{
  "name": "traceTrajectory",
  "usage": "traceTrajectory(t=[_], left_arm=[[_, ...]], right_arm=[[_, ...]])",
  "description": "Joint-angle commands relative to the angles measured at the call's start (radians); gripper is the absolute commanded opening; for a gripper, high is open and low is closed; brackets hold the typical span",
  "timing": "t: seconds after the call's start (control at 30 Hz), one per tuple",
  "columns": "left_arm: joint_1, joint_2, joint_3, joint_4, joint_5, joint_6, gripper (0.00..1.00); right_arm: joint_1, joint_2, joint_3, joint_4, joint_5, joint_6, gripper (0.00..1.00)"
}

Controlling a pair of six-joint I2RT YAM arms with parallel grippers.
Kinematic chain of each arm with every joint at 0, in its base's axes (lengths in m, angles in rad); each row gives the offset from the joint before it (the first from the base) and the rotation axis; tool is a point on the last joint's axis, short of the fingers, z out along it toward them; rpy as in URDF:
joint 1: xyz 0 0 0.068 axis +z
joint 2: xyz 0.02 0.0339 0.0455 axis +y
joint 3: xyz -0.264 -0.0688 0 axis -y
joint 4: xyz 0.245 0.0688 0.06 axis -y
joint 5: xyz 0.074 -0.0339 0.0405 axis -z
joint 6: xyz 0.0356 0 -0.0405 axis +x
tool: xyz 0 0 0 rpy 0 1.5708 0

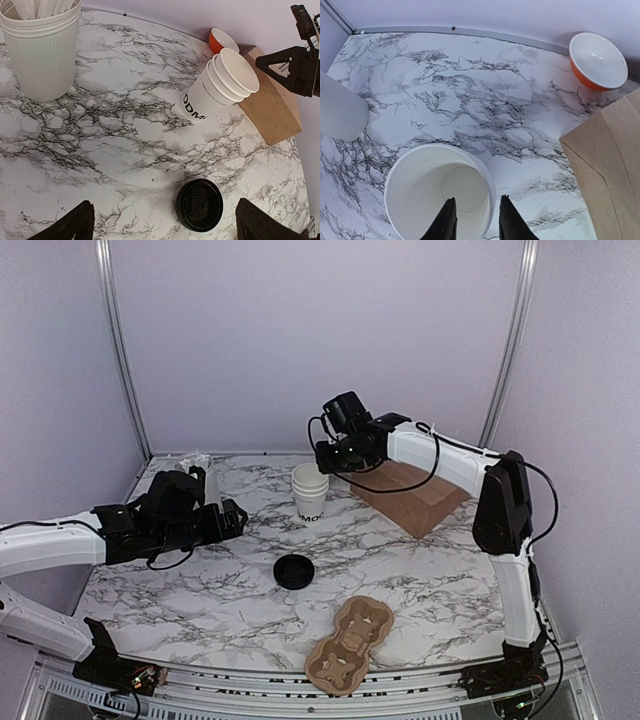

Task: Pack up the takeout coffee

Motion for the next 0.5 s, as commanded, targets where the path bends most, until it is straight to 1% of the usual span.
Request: traceTrajectory(t=[0.0, 0.13, 0.23, 0.37, 0.47], left_arm=[[-0.005, -0.023, -0.006, -0.013, -0.023, 0.001, 0.99], [-0.004, -0.019, -0.003, -0.014, -0.024, 0.002, 0.99], [-0.004, -0.015, -0.003, -0.014, -0.023, 0.002, 0.99], [-0.004, -0.008, 0.003, -0.014, -0.022, 0.006, 0.99], [-0.004, -0.006, 0.005, -0.013, -0.022, 0.006, 0.99]], right_arm=[[-0.008, 0.06, 0.075, -0.024, -0.041, 0.0, 0.27], [-0.009, 0.064, 0.076, -0.031, -0.028, 0.001, 0.24], [-0.008, 0.061, 0.076, -0.033, -0.02, -0.002, 0.21], [-0.007, 0.056, 0.076, -0.033, -0.013, -0.002, 0.13], [-0.005, 0.053, 0.081, -0.036, -0.013, -0.002, 0.05]])
